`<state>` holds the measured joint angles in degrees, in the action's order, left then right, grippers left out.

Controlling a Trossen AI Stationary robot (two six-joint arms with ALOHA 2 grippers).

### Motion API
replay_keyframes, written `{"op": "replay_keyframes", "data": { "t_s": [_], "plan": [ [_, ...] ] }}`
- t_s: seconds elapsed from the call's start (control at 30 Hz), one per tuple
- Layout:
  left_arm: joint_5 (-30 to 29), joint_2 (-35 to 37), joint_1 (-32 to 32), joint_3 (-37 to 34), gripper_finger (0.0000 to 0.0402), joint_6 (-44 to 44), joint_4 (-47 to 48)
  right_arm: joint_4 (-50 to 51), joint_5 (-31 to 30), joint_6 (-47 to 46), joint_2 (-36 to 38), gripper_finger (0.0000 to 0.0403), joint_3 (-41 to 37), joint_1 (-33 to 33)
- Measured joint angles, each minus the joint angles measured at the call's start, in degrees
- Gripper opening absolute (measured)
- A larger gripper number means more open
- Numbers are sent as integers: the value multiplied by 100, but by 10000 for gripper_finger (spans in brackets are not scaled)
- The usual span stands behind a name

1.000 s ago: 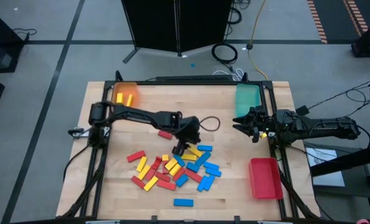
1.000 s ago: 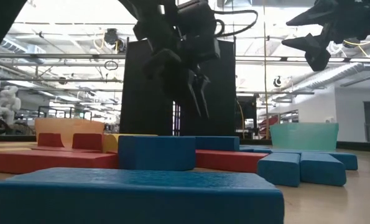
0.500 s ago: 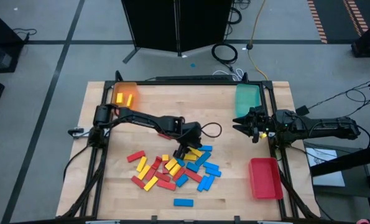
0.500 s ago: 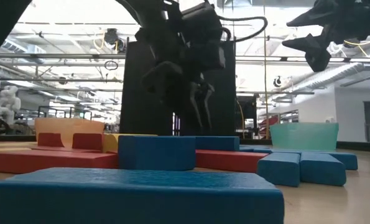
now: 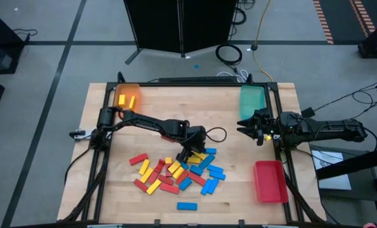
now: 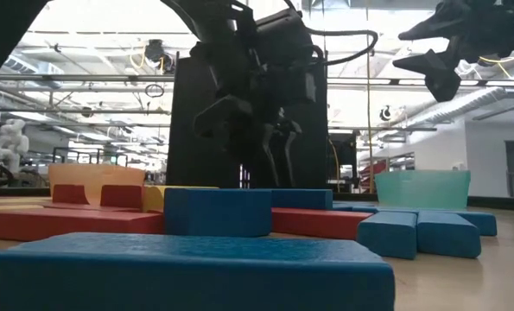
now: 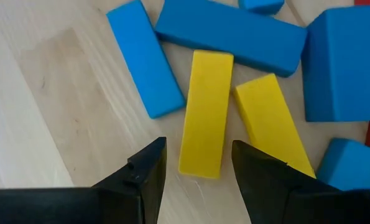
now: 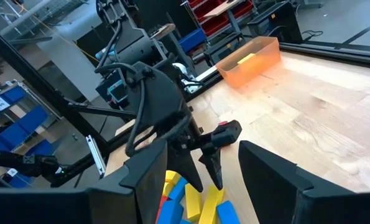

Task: Sort blocks
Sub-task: Put the yellow block into the orange bin

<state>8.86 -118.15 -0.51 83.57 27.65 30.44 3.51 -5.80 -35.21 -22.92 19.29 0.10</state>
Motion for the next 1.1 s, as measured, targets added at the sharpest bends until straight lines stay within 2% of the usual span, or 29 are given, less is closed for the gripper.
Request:
{"op": "replay_keyframes", "data": {
  "t_s": [0.37, 0.53, 0.63, 0.8, 1.1],
  "plan": [
    [48, -346, -15, 2, 179, 282, -65, 22, 8, -14, 0, 194, 0, 0],
    [-111, -416, -44, 15, 176, 292, -168, 28, 8, -14, 0, 194, 0, 0],
    [-136, -370, -44, 1, 153, 288, -229, 29, 6, -14, -1, 194, 0, 0],
    [-173, -360, -42, 2, 76, 270, -248, 29, 6, -14, 0, 194, 0, 0],
    [-475, -182, -25, -18, 76, -198, -49, 26, -16, -14, 0, 194, 0, 0]
  ]
}}
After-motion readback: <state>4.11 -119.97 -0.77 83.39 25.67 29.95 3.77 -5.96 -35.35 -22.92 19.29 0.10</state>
